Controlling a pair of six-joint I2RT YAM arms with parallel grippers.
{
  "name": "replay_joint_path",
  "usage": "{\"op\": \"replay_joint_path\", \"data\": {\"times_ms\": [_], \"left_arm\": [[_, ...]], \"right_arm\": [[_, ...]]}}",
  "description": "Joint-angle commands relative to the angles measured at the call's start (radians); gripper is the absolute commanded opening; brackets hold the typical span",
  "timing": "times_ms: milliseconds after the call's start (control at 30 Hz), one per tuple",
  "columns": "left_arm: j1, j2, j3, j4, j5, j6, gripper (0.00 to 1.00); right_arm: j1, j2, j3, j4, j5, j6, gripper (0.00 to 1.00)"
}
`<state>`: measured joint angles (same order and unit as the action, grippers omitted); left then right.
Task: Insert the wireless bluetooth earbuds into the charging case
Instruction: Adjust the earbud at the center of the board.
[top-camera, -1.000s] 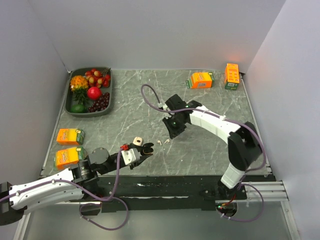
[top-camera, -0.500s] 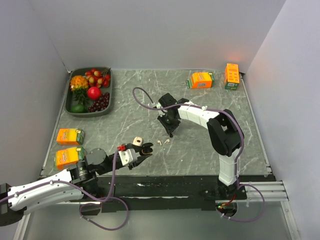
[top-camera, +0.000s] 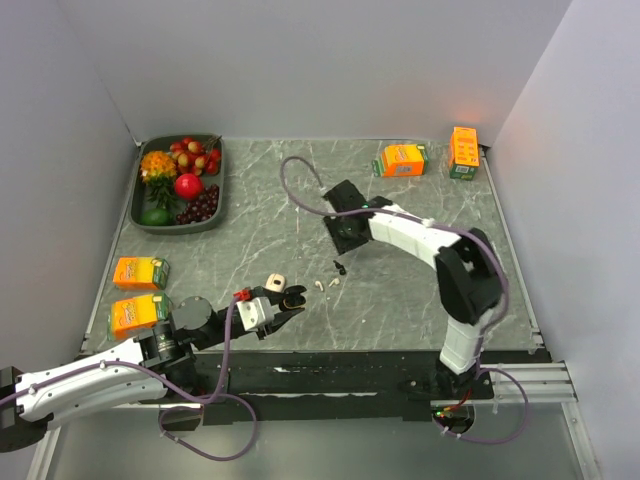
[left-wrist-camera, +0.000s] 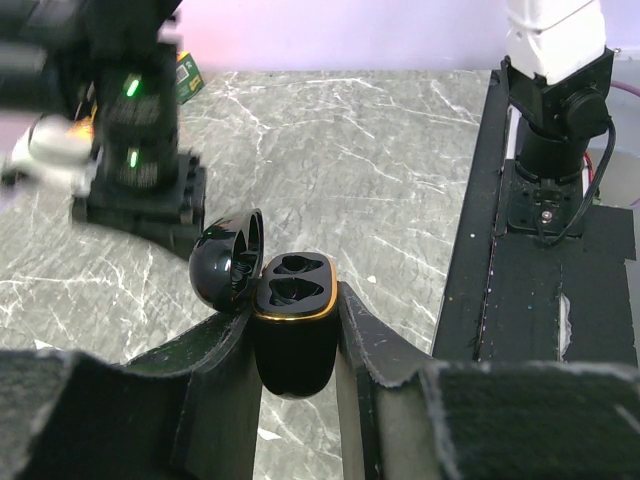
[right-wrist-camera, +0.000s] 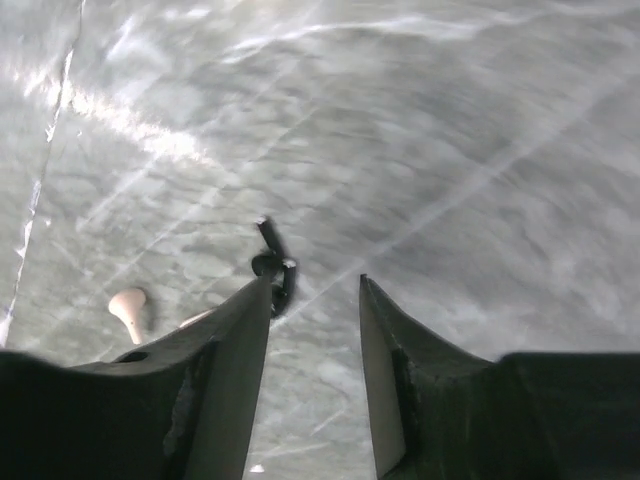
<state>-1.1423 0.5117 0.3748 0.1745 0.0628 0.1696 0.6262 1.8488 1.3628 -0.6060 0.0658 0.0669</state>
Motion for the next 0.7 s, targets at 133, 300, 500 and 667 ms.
{"op": "replay_joint_path", "data": {"times_ms": [133,300,500,667], "left_arm": [[-0.004,0.005,0.018,0.063,-0.008,-0.031,0.01],[-0.005,0.027,0.024,0.072,-0.024,-0.041,0.01],[-0.004,0.045,0.026,0.098,-0.034,-0.054,0.01],[-0.005,0.057,0.015,0.131,-0.044,-0.085,0.01]], "right_arm": [[-0.149,-0.270,-0.252,0.233,-0.176,0.408,0.72],[-0.096,-0.370,-0.392,0.368,-0.153,0.501,0.87],[-0.031,-0.364,-0.478,0.426,-0.028,0.490,0.17],[-0.005,-0.335,-0.508,0.453,-0.012,0.470,0.21]]}}
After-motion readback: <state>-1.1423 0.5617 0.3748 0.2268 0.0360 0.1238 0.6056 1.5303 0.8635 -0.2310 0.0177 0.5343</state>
